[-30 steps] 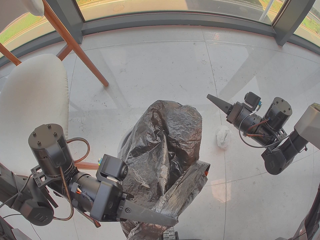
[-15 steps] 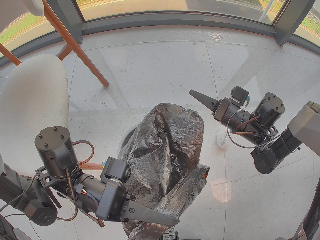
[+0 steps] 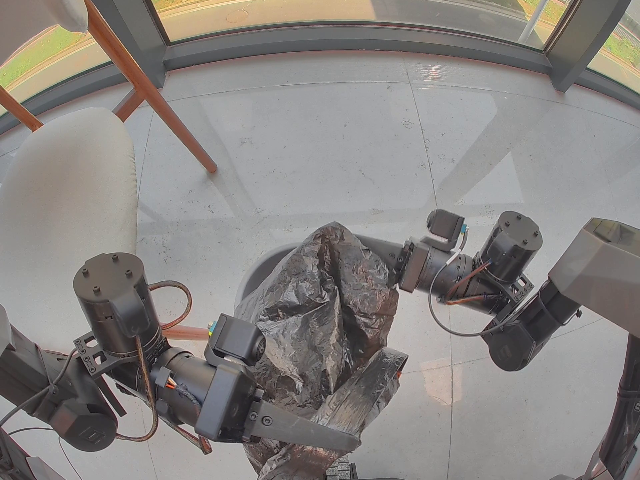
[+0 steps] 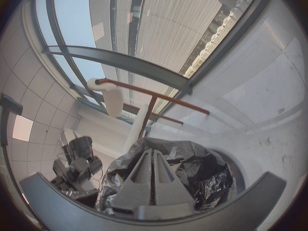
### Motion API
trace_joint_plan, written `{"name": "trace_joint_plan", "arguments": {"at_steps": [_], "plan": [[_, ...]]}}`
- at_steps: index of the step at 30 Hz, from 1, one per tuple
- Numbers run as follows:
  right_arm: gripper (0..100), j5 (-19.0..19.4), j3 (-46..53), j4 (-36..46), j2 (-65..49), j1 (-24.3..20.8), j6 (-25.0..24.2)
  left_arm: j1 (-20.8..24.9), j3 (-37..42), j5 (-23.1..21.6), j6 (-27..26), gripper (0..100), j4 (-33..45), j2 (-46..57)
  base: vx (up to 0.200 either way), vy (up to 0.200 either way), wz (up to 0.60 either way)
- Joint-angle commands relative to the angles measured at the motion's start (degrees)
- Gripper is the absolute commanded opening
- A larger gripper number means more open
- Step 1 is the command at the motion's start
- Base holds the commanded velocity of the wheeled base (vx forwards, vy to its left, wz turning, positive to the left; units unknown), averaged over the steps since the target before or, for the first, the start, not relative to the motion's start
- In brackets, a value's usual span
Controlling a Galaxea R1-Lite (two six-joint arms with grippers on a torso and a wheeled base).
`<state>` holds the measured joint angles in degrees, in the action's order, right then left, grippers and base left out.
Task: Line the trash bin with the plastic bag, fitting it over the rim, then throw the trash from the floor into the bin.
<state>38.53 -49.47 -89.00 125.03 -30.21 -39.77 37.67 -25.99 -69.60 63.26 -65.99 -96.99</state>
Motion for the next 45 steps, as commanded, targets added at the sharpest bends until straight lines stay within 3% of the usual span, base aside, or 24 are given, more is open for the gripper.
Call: {"name": "trace_joint_plan", "arguments": {"at_steps": [1,8,16,20,23,26,32,38,45], "plan": [[0,2.4,2.9,-0.4,2.8,-0.6,1.8,-0.1,0.2,0.0,0.0,0,0.0,0.0,0.0,0.0,0.0],[0,6.5,8.1,-0.3,6.7,-0.7,10.7,-1.3,-0.6,0.0,-0.1,0,-0.1,-0.1,0.0,0.0,0.0],[0,5.9,9.0,-0.3,11.5,-2.8,17.7,-5.1,-2.5,0.0,-0.1,0,-3.9,-2.5,0.0,0.0,0.0],[0,5.7,8.6,-0.2,12.8,-3.8,19.4,-7.3,-3.1,0.2,0.7,0,-10.5,-6.9,0.0,0.0,0.0],[0,4.4,8.2,-0.2,12.4,-3.5,19.3,-7.4,-3.1,0.4,0.9,0,-15.8,-8.8,0.0,0.0,0.0],[0,0.0,7.2,-0.3,11.8,-2.5,19.3,-7.7,-3.2,0.6,4.2,0,-22.7,-11.5,0.0,0.0,0.0],[0,-5.9,10.4,0.1,5.3,1.0,17.5,-8.4,-5.9,3.1,10.7,0,-23.3,-10.9,0.0,0.0,0.0],[0,-10.1,14.0,-0.1,-1.0,5.9,14.2,-8.4,-6.7,6.3,10.5,0,-23.3,-10.9,0.0,0.0,0.0],[0,-13.1,14.7,0.0,-8.5,10.5,5.2,-8.7,-7.1,6.8,7.7,0,-23.3,-10.9,0.0,0.0,0.0]]}}
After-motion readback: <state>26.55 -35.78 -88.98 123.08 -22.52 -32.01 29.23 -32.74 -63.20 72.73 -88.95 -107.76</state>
